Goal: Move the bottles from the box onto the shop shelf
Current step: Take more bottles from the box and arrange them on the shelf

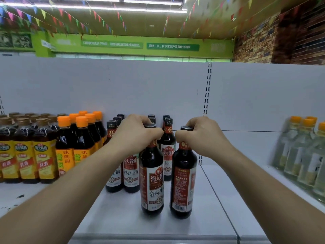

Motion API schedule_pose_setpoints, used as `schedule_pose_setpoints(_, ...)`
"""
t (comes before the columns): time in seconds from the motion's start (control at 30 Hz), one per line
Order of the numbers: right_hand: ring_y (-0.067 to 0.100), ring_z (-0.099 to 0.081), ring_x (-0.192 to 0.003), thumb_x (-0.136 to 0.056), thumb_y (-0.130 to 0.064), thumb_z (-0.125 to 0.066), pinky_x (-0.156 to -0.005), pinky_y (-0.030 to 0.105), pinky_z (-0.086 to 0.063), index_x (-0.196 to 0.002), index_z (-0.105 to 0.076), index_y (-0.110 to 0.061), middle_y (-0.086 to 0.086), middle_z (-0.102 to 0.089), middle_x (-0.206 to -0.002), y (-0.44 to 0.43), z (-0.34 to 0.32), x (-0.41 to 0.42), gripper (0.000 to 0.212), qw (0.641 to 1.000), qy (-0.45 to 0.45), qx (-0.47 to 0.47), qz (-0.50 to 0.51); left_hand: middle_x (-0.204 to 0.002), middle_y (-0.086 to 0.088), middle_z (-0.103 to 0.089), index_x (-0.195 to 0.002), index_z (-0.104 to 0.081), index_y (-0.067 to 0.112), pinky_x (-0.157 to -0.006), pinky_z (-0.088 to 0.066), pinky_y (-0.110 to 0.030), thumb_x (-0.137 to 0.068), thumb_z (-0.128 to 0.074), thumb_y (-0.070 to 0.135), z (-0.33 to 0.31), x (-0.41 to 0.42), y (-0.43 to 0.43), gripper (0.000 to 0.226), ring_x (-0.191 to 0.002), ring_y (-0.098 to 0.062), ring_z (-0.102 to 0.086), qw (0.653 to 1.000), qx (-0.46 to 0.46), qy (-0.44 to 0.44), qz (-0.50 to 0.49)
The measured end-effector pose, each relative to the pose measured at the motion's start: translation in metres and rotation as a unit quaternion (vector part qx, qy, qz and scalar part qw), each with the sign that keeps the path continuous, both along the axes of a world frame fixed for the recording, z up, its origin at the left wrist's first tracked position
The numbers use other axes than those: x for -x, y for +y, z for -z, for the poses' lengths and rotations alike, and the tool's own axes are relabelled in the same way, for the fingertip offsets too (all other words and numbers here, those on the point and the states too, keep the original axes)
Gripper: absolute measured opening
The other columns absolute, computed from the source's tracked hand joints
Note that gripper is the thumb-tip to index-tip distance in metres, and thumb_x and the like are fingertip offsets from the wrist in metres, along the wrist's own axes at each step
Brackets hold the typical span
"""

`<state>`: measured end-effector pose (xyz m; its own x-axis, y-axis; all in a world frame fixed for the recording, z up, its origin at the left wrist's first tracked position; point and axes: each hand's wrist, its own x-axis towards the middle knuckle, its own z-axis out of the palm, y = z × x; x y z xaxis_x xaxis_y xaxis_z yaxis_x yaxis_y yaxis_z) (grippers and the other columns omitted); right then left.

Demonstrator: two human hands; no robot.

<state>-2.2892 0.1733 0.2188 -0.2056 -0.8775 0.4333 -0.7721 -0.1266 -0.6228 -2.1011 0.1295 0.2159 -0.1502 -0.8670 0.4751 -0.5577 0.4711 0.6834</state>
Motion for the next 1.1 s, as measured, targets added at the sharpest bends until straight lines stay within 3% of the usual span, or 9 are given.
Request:
schedule_pose_setpoints(0.2, 0.019, -0.058, -0.061, -0.073, -0.039, -0.073, -0.057, 0.034, -0.045, -0.078, -0.069, -0.014, 0.004, -0.069, -0.071, -0.013, 0.009, -0.002, 0.026, 1.0, -0.011, -0.014, -0.007, -0.05, 0.01, -0.053, -0.072, -0.069, 0.014, -0.053, -0.041, -0.027, -0.077, -0.077, 0.03, 0.008, 0.001, -0.014, 0.018, -0.052, -0.009, -0.051, 1.0, -0.006, -0.013, -0.008)
schedule_pose_setpoints(0.33, 0.019, -0.057, -0.061, -0.074, -0.037, -0.072, -0.057, 0.033, -0.043, -0.078, -0.068, -0.013, 0.001, -0.064, -0.067, -0.018, 0.013, -0.003, 0.025, 1.0, -0.007, -0.017, -0.007, -0.044, 0.013, -0.052, -0.068, -0.066, 0.018, -0.049, -0.038, -0.023, -0.078, -0.077, 0.026, 0.013, 0.003, -0.022, 0.016, -0.041, -0.001, -0.047, 1.0, -0.019, -0.012, 0.006)
schedule_pose_setpoints(0.47, 0.019, -0.055, -0.06, -0.074, -0.037, -0.07, -0.056, 0.03, -0.041, -0.075, -0.065, -0.012, -0.002, -0.06, -0.063, -0.023, 0.016, -0.003, 0.025, 1.0, -0.002, -0.012, 0.001, -0.051, 0.008, -0.055, -0.07, -0.068, 0.018, -0.052, -0.042, -0.027, -0.078, -0.076, 0.025, 0.015, 0.004, -0.029, 0.014, -0.044, -0.007, -0.049, 0.999, -0.025, -0.008, 0.025)
schedule_pose_setpoints(0.7, 0.019, -0.064, -0.07, -0.076, -0.039, -0.073, -0.057, 0.032, -0.048, -0.081, -0.064, -0.023, -0.002, -0.066, -0.074, -0.022, 0.023, 0.004, 0.02, 0.999, -0.015, -0.024, -0.043, -0.066, -0.001, -0.063, -0.082, -0.071, 0.016, -0.059, -0.046, -0.032, -0.079, -0.074, 0.028, 0.014, 0.004, -0.031, 0.013, -0.054, -0.01, -0.054, 0.997, -0.044, -0.031, 0.06)
schedule_pose_setpoints(0.77, 0.016, -0.064, -0.071, -0.079, -0.044, -0.078, -0.055, 0.03, -0.046, -0.087, -0.065, -0.025, -0.002, -0.066, -0.078, -0.02, 0.025, 0.01, 0.024, 0.997, -0.029, -0.037, -0.069, -0.07, -0.002, -0.066, -0.086, -0.072, 0.018, -0.061, -0.049, -0.032, -0.08, -0.073, 0.029, 0.014, 0.003, -0.029, 0.012, -0.058, -0.009, -0.057, 0.996, -0.047, -0.029, 0.065)
schedule_pose_setpoints(0.87, 0.01, -0.063, -0.076, -0.076, -0.055, -0.081, -0.059, 0.026, -0.045, -0.103, -0.063, -0.032, -0.005, -0.064, -0.09, -0.013, 0.034, 0.023, 0.04, 0.993, -0.036, -0.074, -0.085, -0.068, 0.009, -0.063, -0.093, -0.068, 0.027, -0.06, -0.047, -0.024, -0.084, -0.073, 0.033, 0.023, 0.001, -0.022, 0.012, -0.058, 0.0, -0.058, 0.998, -0.032, -0.016, 0.044)
schedule_pose_setpoints(0.97, 0.009, -0.066, -0.093, -0.07, -0.056, -0.086, -0.078, 0.031, -0.053, -0.113, -0.06, -0.037, -0.009, -0.063, -0.106, -0.007, 0.062, 0.036, 0.055, 0.986, -0.074, -0.115, -0.093, -0.081, 0.011, -0.059, -0.108, -0.061, 0.034, -0.057, -0.043, -0.014, -0.084, -0.076, 0.05, 0.051, -0.001, -0.006, 0.033, -0.07, 0.0, -0.06, 1.0, -0.005, 0.012, -0.019)
schedule_pose_setpoints(1.03, 0.008, -0.067, -0.101, -0.064, -0.053, -0.091, -0.09, 0.038, -0.056, -0.122, -0.056, -0.043, -0.014, -0.061, -0.119, -0.006, 0.088, 0.043, 0.068, 0.977, -0.093, -0.147, -0.12, -0.101, 0.013, -0.056, -0.12, -0.055, 0.033, -0.069, -0.047, -0.021, -0.079, -0.075, 0.061, 0.076, -0.002, 0.005, 0.053, -0.088, -0.003, -0.057, 0.999, 0.004, 0.024, -0.048)
schedule_pose_setpoints(1.1, 0.007, -0.072, -0.1, -0.064, -0.039, -0.094, -0.094, 0.04, -0.058, -0.131, -0.054, -0.041, -0.017, -0.062, -0.127, -0.005, 0.111, 0.046, 0.078, 0.962, -0.123, -0.181, -0.164, -0.116, 0.015, -0.054, -0.128, -0.05, 0.035, -0.083, -0.052, -0.03, -0.073, -0.074, 0.068, 0.097, -0.003, 0.012, 0.068, -0.102, -0.004, -0.055, 0.997, -0.007, 0.044, -0.061)
